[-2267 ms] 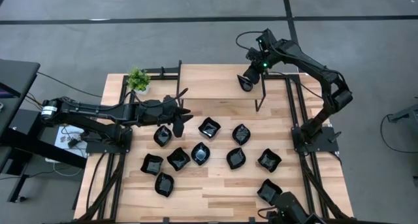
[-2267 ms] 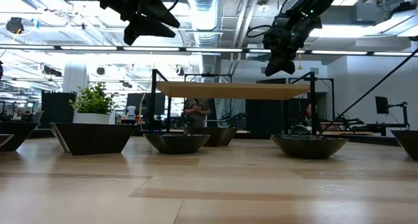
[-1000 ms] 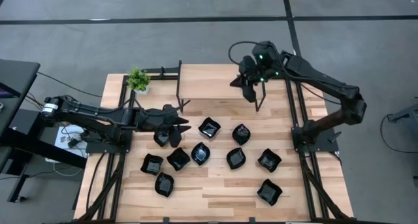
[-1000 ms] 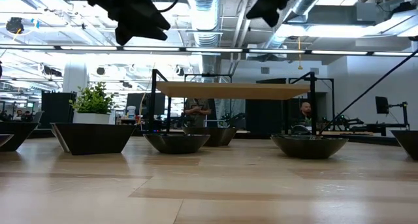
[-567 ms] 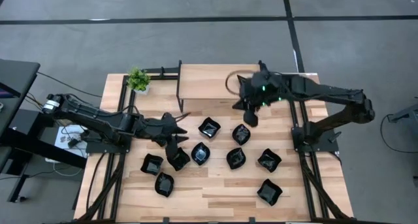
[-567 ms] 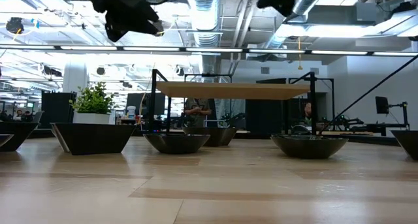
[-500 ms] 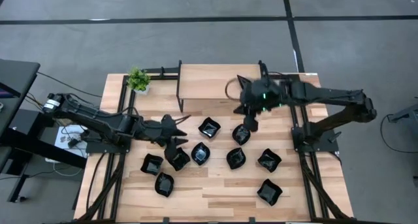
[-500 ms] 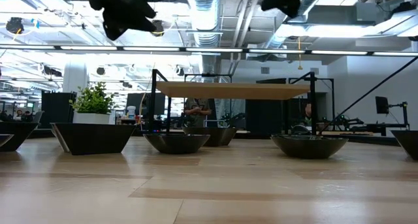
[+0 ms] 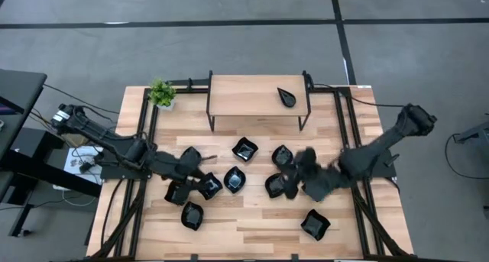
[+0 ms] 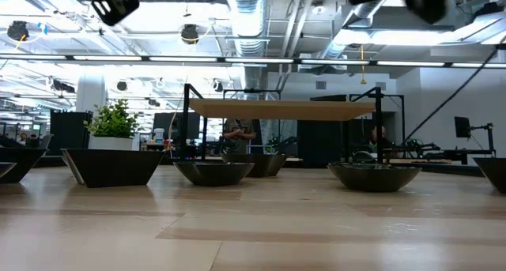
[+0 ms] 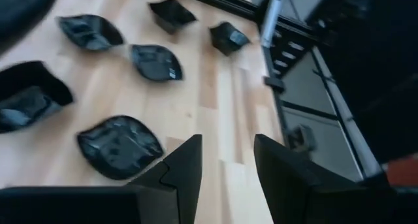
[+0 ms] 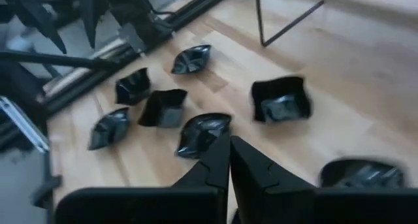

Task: Pick & Place Mini shaped plates
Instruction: Put the black leaf shaped plate on the shelf

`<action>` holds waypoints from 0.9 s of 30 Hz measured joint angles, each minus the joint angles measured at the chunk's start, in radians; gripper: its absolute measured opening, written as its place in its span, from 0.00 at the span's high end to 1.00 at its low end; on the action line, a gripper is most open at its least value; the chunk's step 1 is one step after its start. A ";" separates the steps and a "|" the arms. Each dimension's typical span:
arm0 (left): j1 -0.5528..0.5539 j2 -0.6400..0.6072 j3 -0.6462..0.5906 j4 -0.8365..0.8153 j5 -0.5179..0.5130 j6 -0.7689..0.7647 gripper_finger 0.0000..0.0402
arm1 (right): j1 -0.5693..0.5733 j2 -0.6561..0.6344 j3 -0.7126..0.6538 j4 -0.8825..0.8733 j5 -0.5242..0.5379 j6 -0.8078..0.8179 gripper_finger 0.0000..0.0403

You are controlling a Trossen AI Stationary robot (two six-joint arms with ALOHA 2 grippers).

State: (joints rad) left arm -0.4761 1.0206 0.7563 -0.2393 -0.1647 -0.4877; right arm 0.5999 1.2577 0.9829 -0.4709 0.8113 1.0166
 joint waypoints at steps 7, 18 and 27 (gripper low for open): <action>-0.125 0.009 0.000 0.010 -0.117 -0.046 0.65 | 0.175 0.145 0.000 0.013 0.125 0.303 0.98; -0.283 0.009 0.000 0.032 -0.248 -0.090 0.65 | 0.280 0.236 0.036 -0.020 -0.067 0.478 0.98; -0.334 0.009 0.000 0.039 -0.307 -0.098 0.65 | 0.304 0.219 0.151 -0.516 -0.349 0.678 0.98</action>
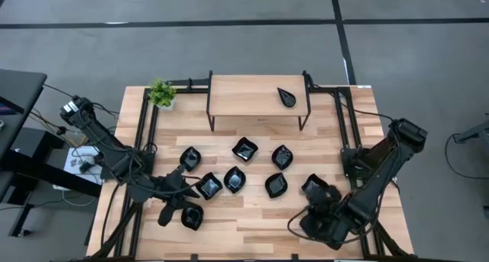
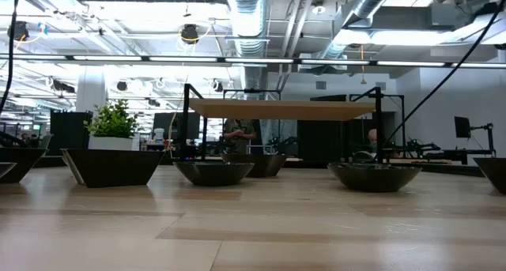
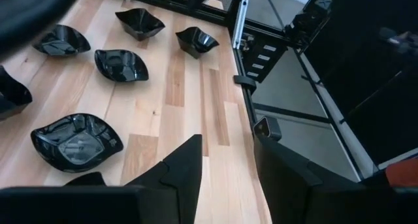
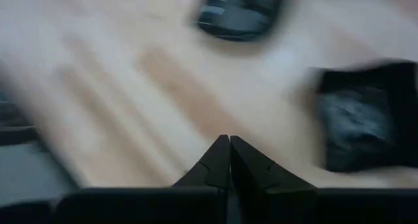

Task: Pick & Place Mini shaped plates
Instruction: Put the black leaf shaped plate on the shelf

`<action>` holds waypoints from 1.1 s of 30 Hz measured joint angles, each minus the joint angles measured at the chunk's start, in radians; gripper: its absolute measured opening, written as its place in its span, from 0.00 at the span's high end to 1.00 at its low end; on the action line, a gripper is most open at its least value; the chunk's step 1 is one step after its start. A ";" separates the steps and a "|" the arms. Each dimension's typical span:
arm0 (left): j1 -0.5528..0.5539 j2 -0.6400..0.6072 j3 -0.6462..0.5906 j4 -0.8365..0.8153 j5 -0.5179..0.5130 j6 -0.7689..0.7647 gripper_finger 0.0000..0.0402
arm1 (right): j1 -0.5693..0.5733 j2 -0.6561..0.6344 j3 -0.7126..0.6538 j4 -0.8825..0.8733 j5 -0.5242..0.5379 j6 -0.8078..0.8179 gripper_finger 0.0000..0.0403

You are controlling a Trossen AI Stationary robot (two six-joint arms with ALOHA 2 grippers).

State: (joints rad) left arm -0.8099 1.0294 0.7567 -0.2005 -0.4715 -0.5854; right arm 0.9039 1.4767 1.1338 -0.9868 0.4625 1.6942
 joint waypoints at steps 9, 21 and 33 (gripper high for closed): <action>0.001 0.000 0.000 0.010 -0.036 0.001 0.65 | -0.043 -0.007 0.019 -0.344 -0.116 0.310 0.98; 0.007 0.000 0.000 0.011 -0.108 0.004 0.65 | -0.294 -0.222 0.008 -0.332 -0.146 -0.084 0.98; 0.018 0.000 0.000 0.007 -0.249 -0.005 0.65 | -0.611 -0.362 0.007 -0.283 -0.027 -0.440 0.98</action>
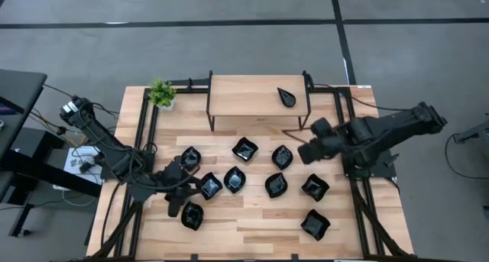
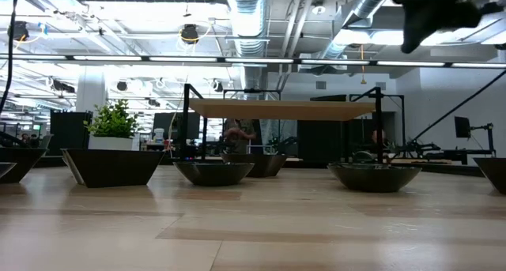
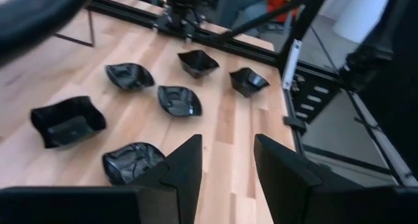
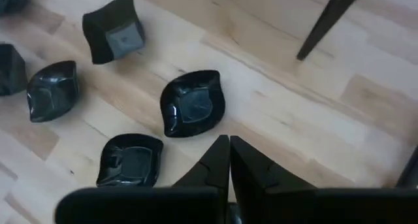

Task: Pick & Place Mini shaped plates
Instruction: Put the black leaf shaped plate on the shelf

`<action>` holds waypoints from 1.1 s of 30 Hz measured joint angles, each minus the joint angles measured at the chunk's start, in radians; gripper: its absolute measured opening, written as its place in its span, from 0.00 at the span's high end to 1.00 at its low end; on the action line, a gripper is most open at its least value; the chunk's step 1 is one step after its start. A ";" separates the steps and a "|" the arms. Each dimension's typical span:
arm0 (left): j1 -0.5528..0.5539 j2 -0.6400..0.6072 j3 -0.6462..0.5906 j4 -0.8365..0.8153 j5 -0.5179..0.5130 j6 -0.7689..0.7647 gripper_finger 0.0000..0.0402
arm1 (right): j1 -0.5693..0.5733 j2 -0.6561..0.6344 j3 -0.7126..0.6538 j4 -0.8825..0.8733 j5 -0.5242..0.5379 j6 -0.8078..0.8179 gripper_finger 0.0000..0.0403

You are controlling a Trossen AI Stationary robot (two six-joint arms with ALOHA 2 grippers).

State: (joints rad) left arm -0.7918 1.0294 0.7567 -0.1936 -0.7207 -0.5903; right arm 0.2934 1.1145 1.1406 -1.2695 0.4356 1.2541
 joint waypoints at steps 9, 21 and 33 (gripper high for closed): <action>0.086 -0.016 0.000 -0.002 0.002 0.007 0.65 | -0.255 -0.007 -0.186 0.380 -0.284 -0.377 0.98; 0.161 -0.019 0.000 -0.009 0.040 0.006 0.65 | -0.457 -0.006 -0.425 0.611 -0.490 -0.512 0.98; 0.189 -0.089 -0.079 0.006 0.063 -0.053 0.65 | -0.464 0.020 -0.546 0.781 -0.487 -0.426 0.78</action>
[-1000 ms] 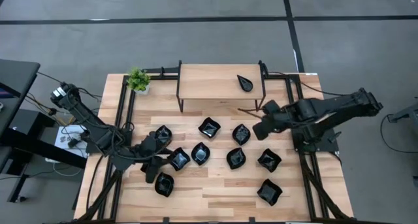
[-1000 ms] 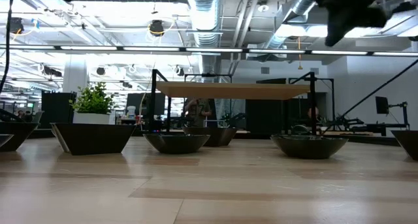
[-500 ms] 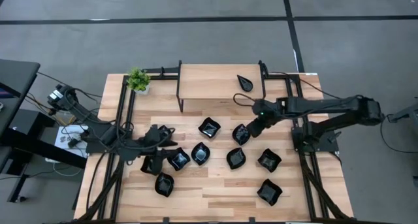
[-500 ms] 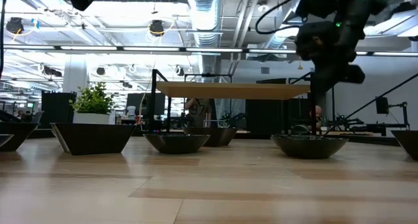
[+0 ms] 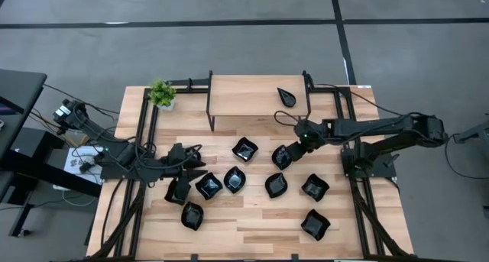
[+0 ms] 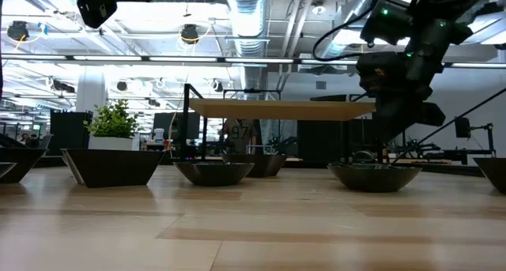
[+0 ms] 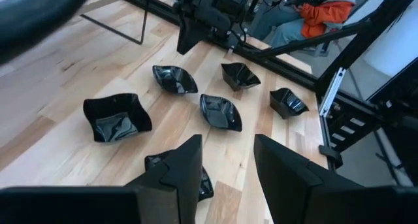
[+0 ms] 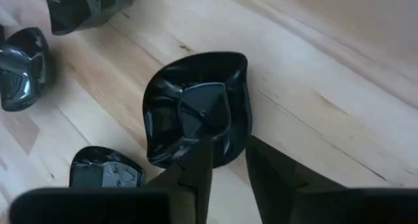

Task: Pick & Place Mini shaped plates
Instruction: Put the black leaf shaped plate on the shelf

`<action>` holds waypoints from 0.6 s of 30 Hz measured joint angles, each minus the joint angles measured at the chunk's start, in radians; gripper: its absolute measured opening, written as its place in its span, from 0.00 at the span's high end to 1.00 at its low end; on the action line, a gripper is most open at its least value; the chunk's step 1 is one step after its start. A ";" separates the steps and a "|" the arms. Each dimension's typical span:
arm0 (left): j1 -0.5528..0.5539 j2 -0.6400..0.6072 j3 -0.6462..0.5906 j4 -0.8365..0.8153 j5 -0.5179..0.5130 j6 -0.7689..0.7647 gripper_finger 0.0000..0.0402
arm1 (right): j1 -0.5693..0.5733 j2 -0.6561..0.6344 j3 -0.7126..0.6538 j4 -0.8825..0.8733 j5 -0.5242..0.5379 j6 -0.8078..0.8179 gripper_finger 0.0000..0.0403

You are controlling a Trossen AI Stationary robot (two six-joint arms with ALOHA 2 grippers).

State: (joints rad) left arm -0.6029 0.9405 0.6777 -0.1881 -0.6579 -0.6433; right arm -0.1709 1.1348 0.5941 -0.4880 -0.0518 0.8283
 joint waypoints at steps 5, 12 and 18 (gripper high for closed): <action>0.006 -0.004 -0.003 0.005 0.001 0.008 0.65 | 0.001 0.033 -0.026 0.073 0.000 0.012 0.75; 0.010 -0.014 -0.003 0.001 0.005 0.029 0.65 | 0.001 0.113 -0.043 0.134 -0.004 0.019 0.75; 0.010 -0.029 -0.012 -0.007 0.008 0.029 0.65 | 0.001 0.157 -0.043 0.139 -0.008 0.019 0.75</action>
State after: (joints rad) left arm -0.5926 0.9120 0.6659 -0.1955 -0.6502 -0.6142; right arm -0.1696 1.2915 0.5507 -0.3492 -0.0600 0.8471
